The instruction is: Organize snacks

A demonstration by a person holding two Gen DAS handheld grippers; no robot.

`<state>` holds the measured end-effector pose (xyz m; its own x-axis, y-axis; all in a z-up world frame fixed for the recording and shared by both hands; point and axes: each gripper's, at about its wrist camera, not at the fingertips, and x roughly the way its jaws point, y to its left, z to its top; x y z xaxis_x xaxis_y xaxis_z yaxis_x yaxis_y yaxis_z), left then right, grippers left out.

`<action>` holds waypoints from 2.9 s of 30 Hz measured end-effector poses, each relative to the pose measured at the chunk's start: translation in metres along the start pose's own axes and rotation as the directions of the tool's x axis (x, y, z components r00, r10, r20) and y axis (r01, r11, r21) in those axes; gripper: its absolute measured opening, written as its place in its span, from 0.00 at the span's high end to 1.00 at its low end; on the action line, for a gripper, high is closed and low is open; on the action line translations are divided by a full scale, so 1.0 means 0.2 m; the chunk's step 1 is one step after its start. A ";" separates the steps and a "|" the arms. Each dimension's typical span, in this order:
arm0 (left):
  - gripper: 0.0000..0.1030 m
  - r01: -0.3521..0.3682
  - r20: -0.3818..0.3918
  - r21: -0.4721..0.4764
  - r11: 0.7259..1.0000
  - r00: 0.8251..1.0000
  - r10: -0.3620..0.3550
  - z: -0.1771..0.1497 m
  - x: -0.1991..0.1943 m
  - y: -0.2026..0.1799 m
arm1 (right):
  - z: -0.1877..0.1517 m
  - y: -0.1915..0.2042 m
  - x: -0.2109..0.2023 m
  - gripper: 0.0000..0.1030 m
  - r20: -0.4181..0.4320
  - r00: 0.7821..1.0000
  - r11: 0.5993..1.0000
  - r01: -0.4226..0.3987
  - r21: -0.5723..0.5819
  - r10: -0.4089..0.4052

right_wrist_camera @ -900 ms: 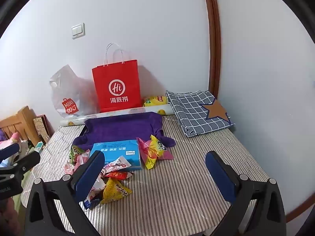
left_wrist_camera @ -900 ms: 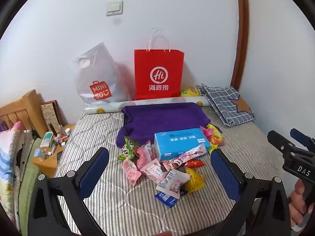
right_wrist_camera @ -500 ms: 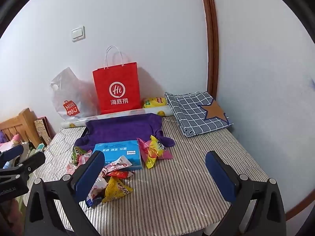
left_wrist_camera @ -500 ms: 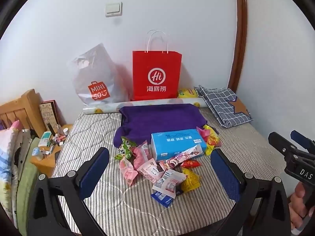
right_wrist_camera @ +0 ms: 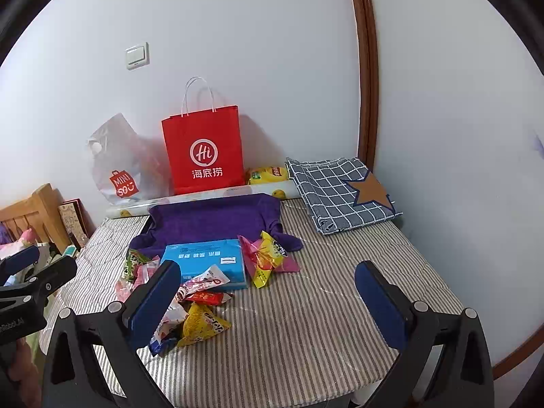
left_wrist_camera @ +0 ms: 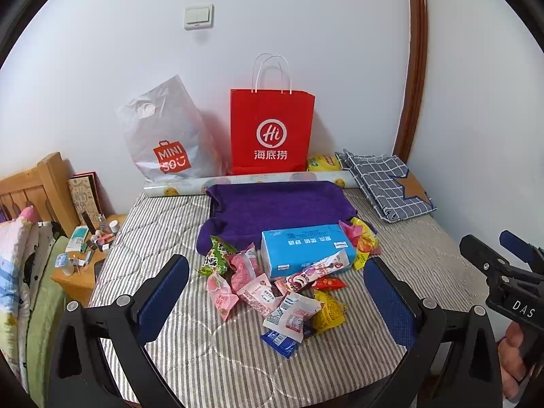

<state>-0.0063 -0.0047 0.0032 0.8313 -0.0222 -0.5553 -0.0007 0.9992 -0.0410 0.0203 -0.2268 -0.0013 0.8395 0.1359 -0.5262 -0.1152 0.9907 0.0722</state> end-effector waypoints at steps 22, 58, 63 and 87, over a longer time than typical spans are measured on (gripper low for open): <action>0.01 0.001 0.007 -0.006 1.000 1.000 -0.001 0.00 -0.02 0.01 | -0.01 0.02 -0.04 0.00 0.021 1.000 1.000 -0.015 -0.011 0.016; 0.01 0.002 0.011 -0.009 1.000 1.000 -0.002 -0.02 -0.02 0.01 | -0.03 0.05 -0.05 0.00 0.029 0.999 1.000 -0.027 -0.016 0.027; 0.01 -0.001 0.011 -0.010 1.000 1.000 0.001 -0.02 -0.03 0.01 | -0.02 0.05 -0.05 0.00 0.030 0.999 0.999 -0.027 -0.017 0.028; 0.01 0.004 -0.020 -0.030 1.000 1.000 -0.004 -0.02 0.18 0.16 | -0.10 0.08 0.15 0.00 -0.012 0.998 0.998 -0.060 -0.028 0.059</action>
<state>0.0211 0.0265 -0.0205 0.8202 -0.0274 -0.5715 -0.0142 0.9976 -0.0682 0.0335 -0.2062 -0.0331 0.8250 0.1943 -0.5308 -0.1800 0.9805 0.0793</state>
